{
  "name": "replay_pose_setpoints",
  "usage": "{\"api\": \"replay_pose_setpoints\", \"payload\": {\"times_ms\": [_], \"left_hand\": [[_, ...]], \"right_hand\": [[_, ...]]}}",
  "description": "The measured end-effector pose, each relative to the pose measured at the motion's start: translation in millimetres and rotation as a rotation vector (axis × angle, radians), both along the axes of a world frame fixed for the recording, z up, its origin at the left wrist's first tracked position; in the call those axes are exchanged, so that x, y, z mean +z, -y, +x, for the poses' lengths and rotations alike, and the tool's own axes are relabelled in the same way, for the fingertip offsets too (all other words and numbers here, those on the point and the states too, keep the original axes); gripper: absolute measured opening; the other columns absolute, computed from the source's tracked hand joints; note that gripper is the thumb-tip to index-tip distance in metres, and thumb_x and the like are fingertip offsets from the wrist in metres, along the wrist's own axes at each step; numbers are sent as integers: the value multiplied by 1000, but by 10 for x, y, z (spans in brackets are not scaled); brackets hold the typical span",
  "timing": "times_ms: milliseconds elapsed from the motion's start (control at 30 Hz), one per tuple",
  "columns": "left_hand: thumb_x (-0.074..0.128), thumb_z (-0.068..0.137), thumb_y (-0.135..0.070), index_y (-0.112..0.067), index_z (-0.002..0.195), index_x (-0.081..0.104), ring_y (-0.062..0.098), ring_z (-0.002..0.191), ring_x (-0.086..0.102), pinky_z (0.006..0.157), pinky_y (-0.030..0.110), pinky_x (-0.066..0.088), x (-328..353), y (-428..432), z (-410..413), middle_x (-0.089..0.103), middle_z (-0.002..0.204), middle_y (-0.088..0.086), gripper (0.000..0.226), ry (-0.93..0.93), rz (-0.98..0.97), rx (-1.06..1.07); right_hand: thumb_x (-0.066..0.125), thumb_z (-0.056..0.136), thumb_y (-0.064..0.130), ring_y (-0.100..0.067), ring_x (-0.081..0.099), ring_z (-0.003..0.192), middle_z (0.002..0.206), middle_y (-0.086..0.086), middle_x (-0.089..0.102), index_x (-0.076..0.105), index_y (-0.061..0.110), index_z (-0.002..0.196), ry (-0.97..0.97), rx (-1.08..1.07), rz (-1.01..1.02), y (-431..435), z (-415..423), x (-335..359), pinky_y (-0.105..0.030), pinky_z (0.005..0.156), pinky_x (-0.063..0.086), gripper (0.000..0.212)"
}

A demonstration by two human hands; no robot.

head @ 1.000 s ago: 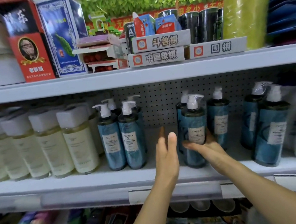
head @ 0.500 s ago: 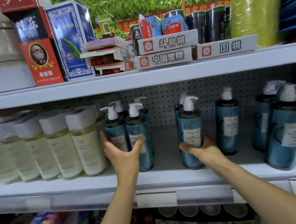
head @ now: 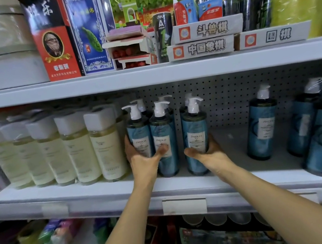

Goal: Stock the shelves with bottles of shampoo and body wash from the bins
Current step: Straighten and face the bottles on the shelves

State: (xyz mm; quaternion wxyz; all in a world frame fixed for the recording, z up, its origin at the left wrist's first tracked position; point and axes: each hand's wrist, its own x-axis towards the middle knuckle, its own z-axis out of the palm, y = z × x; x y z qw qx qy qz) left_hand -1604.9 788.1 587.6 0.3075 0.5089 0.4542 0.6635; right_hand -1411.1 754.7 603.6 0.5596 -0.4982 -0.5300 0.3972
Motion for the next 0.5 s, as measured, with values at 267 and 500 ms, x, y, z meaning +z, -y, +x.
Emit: {"api": "replay_pose_setpoints", "payload": {"times_ms": [267, 500], "left_hand": [[95, 44, -61, -38, 152, 22, 15, 135, 49, 108, 47, 46, -36, -25, -10, 49, 147, -3, 132, 16, 24, 1], [93, 43, -64, -32, 153, 22, 13, 133, 51, 107, 45, 48, -11, 31, -10, 50, 145, -3, 136, 24, 21, -12]], "right_hand": [[87, 69, 24, -4, 60, 105, 123, 7, 61, 38, 25, 141, -16, 14, 44, -52, -227, -52, -8, 70, 50, 87], [89, 68, 15, -1, 59, 103, 126, 5, 59, 36, 25, 140, 19, 18, 64, -24, -239, -27, -7, 67, 50, 89]]}}
